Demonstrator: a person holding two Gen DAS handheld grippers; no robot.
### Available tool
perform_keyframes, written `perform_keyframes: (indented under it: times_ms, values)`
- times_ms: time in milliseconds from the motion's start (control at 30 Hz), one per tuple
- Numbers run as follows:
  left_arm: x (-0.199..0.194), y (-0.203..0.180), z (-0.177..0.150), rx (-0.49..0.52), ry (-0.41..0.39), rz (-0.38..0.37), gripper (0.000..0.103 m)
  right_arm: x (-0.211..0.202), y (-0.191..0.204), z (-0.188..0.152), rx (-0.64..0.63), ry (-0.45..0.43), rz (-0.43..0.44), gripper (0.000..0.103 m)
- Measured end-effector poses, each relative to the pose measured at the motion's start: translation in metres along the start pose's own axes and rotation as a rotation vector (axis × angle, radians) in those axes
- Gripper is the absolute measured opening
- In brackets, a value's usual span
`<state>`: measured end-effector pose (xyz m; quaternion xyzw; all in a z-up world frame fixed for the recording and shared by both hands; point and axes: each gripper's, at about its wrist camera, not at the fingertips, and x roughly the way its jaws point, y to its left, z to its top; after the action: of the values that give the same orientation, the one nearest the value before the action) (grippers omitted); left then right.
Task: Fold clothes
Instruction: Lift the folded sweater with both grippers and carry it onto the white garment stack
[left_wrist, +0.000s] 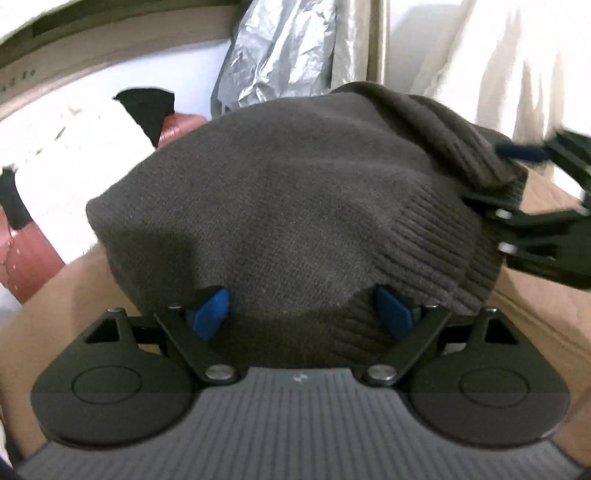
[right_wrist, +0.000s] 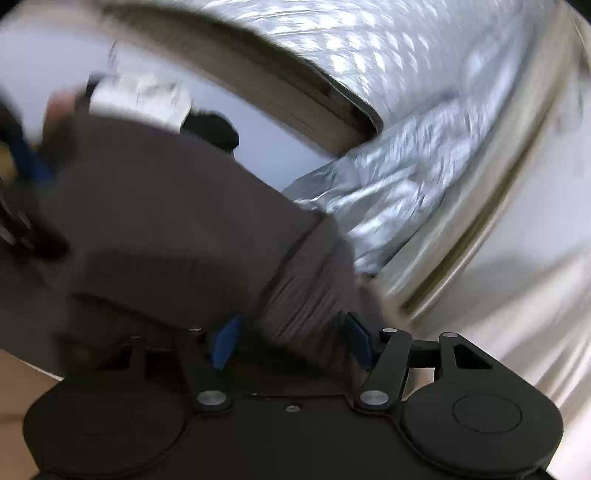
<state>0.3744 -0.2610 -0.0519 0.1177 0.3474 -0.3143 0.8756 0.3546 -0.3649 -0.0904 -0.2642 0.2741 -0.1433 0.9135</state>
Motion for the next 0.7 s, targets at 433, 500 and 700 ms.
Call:
perform_keyframes:
  times_ms: [433, 500, 700]
  values:
    - [0.003, 0.002, -0.002, -0.04, 0.016, 0.004, 0.09, 0.048, -0.16, -0.062, 0.955, 0.274, -0.047, 0.053]
    - [0.0, 0.004, -0.003, -0.047, 0.02, -0.002, 0.09, 0.037, -0.163, -0.076, 1.051, 0.25, -0.032, 0.047]
    - [-0.008, 0.018, -0.017, -0.073, 0.037, -0.038, 0.09, 0.043, -0.147, -0.076, 0.903, 0.24, -0.041, 0.062]
